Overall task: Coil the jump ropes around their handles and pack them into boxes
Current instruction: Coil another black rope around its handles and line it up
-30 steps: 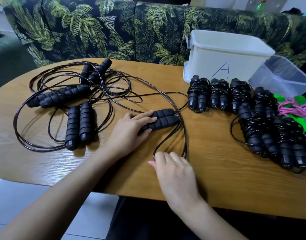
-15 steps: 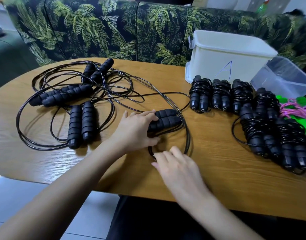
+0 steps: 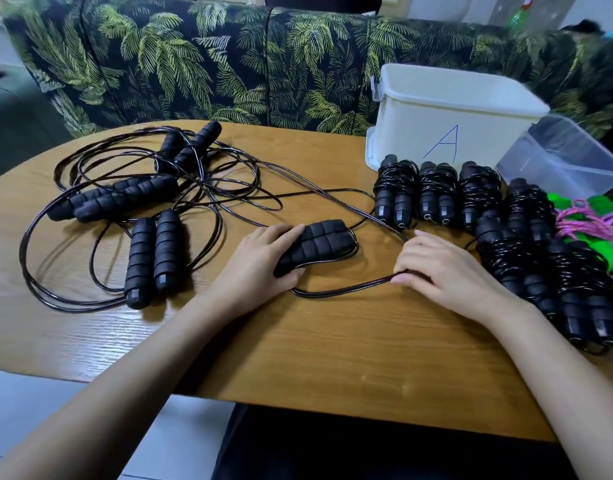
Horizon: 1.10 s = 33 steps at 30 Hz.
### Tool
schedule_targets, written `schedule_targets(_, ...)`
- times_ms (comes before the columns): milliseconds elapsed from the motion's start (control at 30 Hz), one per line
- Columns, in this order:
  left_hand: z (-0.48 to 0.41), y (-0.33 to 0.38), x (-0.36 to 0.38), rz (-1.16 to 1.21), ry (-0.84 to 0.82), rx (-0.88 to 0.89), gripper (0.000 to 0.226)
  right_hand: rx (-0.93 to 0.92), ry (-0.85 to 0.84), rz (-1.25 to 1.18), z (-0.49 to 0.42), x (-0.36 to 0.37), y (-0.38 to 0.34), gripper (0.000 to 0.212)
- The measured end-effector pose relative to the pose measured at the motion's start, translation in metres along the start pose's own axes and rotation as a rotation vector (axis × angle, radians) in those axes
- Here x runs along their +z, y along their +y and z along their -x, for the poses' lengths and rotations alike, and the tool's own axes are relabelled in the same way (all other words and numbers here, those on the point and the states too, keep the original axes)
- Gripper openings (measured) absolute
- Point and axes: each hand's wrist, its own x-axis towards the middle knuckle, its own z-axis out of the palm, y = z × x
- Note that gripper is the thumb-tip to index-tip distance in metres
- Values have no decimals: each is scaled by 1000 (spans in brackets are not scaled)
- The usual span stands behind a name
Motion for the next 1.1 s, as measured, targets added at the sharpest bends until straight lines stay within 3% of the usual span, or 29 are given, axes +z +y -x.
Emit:
schedule_targets(167,1,1,1,-122,-31,-12,73,47,-38,-46,-3,-1,4,34)
schedule_targets(300,1,-7,0,-50,-39,24,68,71,-58,-91,-6,1,5,36)
schedule_targets(533,9,-15,-46,93,62,175,64,207,-66,-308,-29,-15,4,16)
schedule_targets(633,16,3,-69,-11,48,365,64,315,-15,-288,-51,-28,1,22)
schedule_targets(767,26,32,-78,-408,36,573,73,381,33,-151,-95,-42,-21,24)
schedule_targets(833,31,42,-72,-550,39,495,90,365,69,-138,-114,-50,-38,22)
schedule_targets(967,30,37,-63,-533,17,148,112,329,130,-182,-122,-68,-71,23)
schedule_targets(1100,20,30,-63,-444,-21,-91,106,324,44,-203,-94,-68,-107,25)
